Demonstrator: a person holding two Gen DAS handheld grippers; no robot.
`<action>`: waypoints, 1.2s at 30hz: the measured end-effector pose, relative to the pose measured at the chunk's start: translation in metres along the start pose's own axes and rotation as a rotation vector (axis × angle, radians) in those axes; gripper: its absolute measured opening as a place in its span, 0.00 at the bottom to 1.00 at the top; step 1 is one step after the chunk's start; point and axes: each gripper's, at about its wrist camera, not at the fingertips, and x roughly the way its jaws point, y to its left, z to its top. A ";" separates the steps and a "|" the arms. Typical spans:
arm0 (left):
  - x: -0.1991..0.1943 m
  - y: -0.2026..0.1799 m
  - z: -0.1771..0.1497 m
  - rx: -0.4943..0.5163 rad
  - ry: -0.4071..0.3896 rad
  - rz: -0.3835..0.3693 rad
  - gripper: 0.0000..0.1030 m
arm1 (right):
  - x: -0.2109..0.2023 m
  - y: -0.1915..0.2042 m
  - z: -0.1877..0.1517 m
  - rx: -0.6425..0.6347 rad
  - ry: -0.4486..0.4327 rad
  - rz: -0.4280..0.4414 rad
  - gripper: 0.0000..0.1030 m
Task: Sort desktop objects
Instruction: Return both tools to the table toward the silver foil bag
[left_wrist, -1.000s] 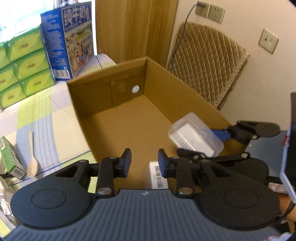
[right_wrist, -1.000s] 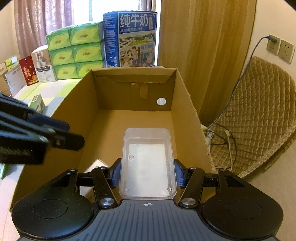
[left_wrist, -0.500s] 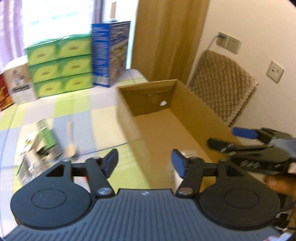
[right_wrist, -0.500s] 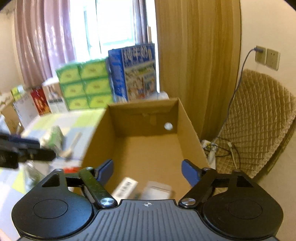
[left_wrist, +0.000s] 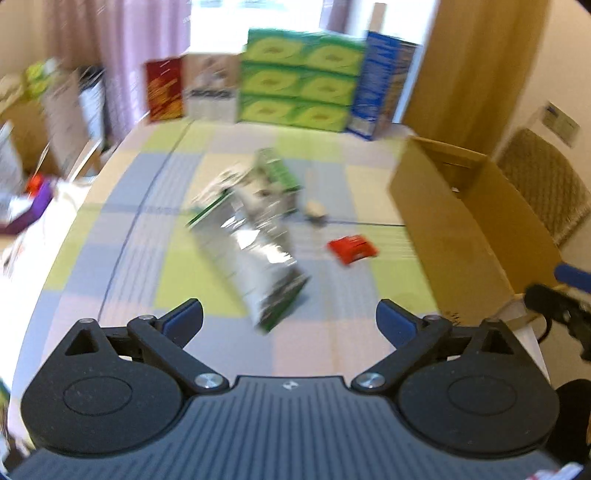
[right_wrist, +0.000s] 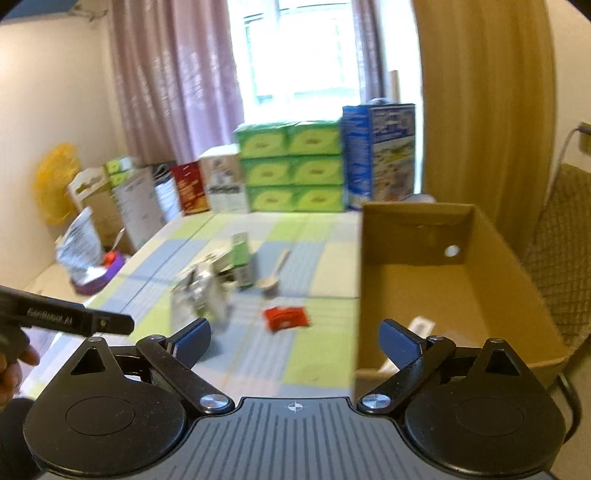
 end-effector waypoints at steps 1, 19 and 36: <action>-0.002 0.009 -0.003 -0.015 -0.002 0.012 0.95 | 0.001 0.005 -0.003 -0.011 0.007 0.010 0.93; 0.026 0.064 0.000 -0.075 0.004 0.053 0.96 | 0.091 0.049 -0.028 -0.175 0.131 0.058 0.93; 0.134 0.056 0.027 -0.028 0.082 -0.039 0.96 | 0.212 0.004 -0.022 -0.169 0.241 -0.003 0.93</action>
